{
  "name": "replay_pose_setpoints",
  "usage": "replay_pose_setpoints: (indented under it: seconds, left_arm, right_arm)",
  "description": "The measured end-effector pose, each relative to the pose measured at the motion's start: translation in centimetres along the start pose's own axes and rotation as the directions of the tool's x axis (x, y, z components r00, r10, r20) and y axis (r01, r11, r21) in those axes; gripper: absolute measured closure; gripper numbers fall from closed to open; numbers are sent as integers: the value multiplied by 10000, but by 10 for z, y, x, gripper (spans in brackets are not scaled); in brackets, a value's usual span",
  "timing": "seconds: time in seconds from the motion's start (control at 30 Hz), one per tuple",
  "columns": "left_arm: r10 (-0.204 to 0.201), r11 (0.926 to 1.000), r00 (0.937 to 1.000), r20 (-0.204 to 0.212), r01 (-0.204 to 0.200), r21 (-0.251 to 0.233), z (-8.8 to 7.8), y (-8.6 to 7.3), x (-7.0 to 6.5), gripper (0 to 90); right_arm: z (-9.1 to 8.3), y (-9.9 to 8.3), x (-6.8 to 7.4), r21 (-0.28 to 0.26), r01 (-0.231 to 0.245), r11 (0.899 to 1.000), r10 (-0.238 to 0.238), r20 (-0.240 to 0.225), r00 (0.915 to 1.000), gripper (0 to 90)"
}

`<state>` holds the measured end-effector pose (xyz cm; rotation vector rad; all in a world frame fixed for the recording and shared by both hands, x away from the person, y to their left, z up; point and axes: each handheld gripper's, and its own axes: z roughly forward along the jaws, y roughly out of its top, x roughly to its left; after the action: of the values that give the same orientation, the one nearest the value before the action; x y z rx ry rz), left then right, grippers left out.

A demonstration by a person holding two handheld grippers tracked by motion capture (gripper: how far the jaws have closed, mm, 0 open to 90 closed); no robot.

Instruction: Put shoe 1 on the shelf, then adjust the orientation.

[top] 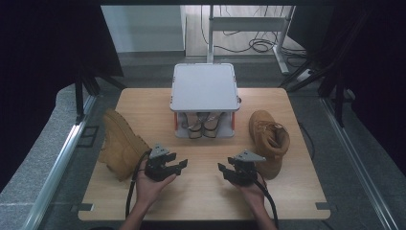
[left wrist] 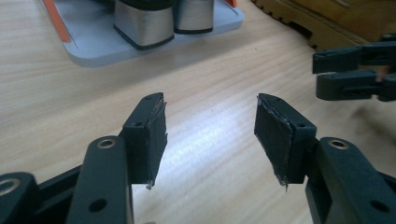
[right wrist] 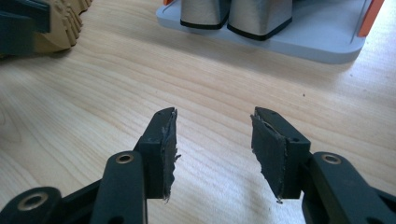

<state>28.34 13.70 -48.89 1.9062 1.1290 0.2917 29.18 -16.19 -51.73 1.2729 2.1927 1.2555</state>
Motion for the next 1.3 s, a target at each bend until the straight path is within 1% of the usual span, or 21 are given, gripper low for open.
replay_pose_setpoints:
  seconds: [0.07,0.13,0.23,0.33,0.43,0.53,0.57,0.6,0.67,0.7,0.8,0.9,1.03,1.1,1.17,1.3]
  left_arm:
    - [71,9999,10000,11,-71,154,-2,-2,1,440]
    - [14,9997,9999,-166,-10,249,-3,-4,2,442]
    - [4,9998,9998,-188,-1,192,-6,-3,4,442]
    - [-38,9999,9998,-174,40,114,-12,-3,6,441]
    - [-75,9999,9997,-228,77,80,-21,0,7,411]
    - [-138,9997,9997,-202,134,-220,-33,4,10,413]
    - [-174,9993,9997,-165,168,-344,-37,6,12,425]
    - [-287,9984,9996,-23,286,-487,-41,7,15,448]
    - [-414,9973,9990,165,423,-593,-47,7,21,497]
    - [-490,9968,9986,185,500,-628,-50,7,25,513]
    - [-706,9945,9975,94,712,-762,-59,6,35,594]
    - [-726,9939,9974,0,723,-835,-66,6,42,693]
    - [-711,9934,9971,-259,684,-920,-76,5,49,806]
    - [-836,9920,9959,-359,797,-977,-81,5,53,837]
    - [-927,9902,9946,-458,873,-1094,-87,4,59,845]
    - [-1128,9824,9913,-678,1010,-1573,-107,4,71,848]
  right_arm:
    - [-1,-1,0,29,30,10000,-30,29,10000,495]
    - [-2,-2,0,27,78,10000,-78,72,9999,493]
    - [-3,-2,-2,95,110,9999,-111,84,9999,493]
    - [-4,-1,-4,43,157,9999,-157,101,9998,493]
    - [-6,0,-6,-23,82,10000,-81,152,9999,491]
    - [-7,0,-8,-15,46,10000,-45,265,9996,487]
    - [-7,0,-8,-15,80,10000,-80,306,9995,485]
    - [-7,-1,-8,-9,97,10000,-97,353,9993,484]
    - [-8,-1,-8,-9,70,10000,-70,342,9994,482]
    - [-8,-1,-8,-11,55,10000,-55,347,9994,482]
    - [-9,0,-8,-56,75,10000,-73,405,9992,479]
    - [-11,1,-9,-65,40,10000,-37,476,9989,476]
    - [-11,0,-11,-63,-44,10000,48,622,9981,469]
    - [-11,0,-12,-27,-48,10000,50,693,9976,469]
    - [-11,0,-12,3,-37,10000,36,780,9969,469]
    - [-12,0,-13,-7,-71,10000,72,809,9967,469]
